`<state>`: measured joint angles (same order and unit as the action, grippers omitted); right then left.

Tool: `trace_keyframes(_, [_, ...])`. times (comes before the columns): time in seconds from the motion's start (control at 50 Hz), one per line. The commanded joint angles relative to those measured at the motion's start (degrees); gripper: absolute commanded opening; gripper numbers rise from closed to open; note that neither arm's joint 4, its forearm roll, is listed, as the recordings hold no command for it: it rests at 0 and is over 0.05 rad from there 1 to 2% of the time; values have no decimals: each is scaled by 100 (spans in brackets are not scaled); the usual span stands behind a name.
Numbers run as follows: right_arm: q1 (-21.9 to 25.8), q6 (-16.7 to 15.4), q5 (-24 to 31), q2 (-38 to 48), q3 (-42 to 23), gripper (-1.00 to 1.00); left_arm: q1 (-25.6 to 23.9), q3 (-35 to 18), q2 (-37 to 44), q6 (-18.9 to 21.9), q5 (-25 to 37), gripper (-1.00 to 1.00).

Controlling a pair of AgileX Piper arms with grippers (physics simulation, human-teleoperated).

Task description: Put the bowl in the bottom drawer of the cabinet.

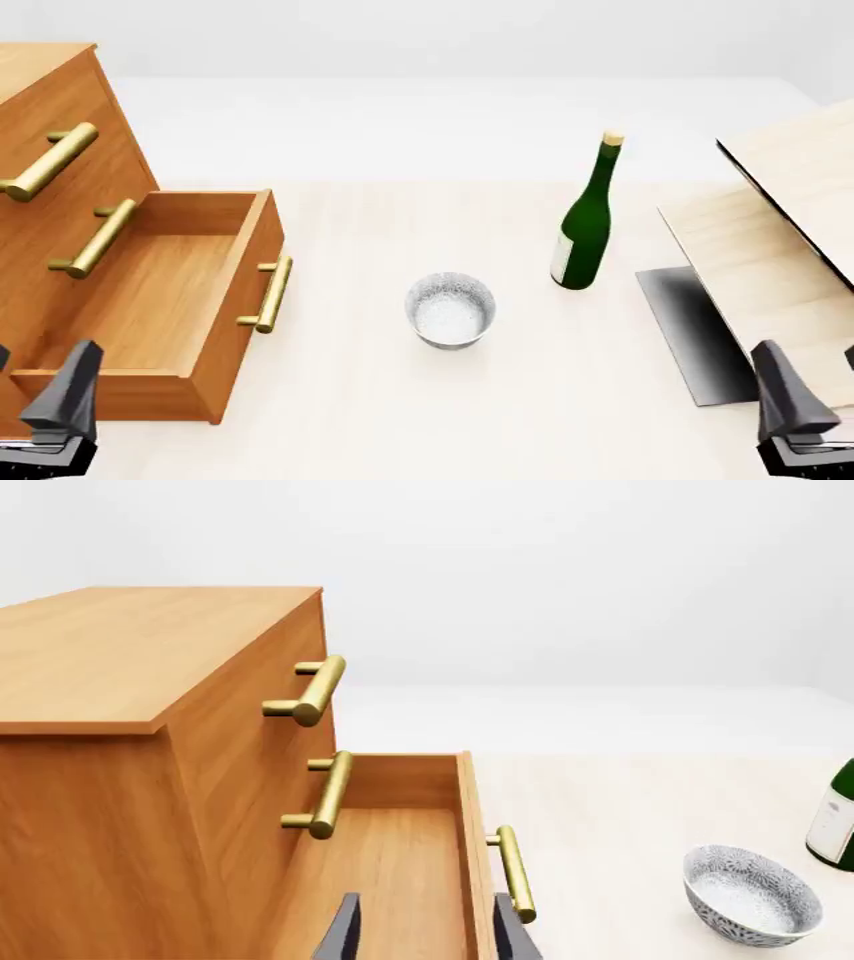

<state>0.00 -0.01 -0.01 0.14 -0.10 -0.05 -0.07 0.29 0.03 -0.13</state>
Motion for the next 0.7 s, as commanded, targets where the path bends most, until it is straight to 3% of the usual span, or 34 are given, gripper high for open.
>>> trace_keyframes(0.02, [0,-1,1,19,-15,100,-16,-12,61,23,-27,100])
trace_keyframes(0.18, [1,-1,-6,25,-13,100,61,-2,355,276,-191,100])
trace_keyframes(0.28, [1,-2,-10,29,-12,100,-92,-29,80,442,-5,100])
trace_keyframes(0.3, [1,-2,-10,29,-12,100,-149,-53,33,439,49,100])
trace_keyframes(0.34, [1,-2,-12,31,-11,100,-522,-16,195,848,-61,100])
trace_keyframes(0.38, [1,-2,-14,33,-10,100,-636,-93,167,636,-49,100])
trace_keyframes(0.4, [1,-2,-14,33,-10,100,-831,-135,152,767,-6,100])
trace_keyframes(0.54, [1,-2,-24,38,-6,100,-1275,-316,272,691,143,100])
trace_keyframes(0.58, [1,-2,-29,41,-4,100,-1564,-75,143,760,35,100])
trace_keyframes(0.62, [1,-2,-30,43,-4,100,-1671,-544,275,708,313,100])
trace_keyframes(0.66, [2,-2,-32,43,-3,100,-1769,-293,450,912,-8,100])
trace_keyframes(0.7, [1,-2,-32,43,-3,100,-1816,-403,560,806,-17,100])
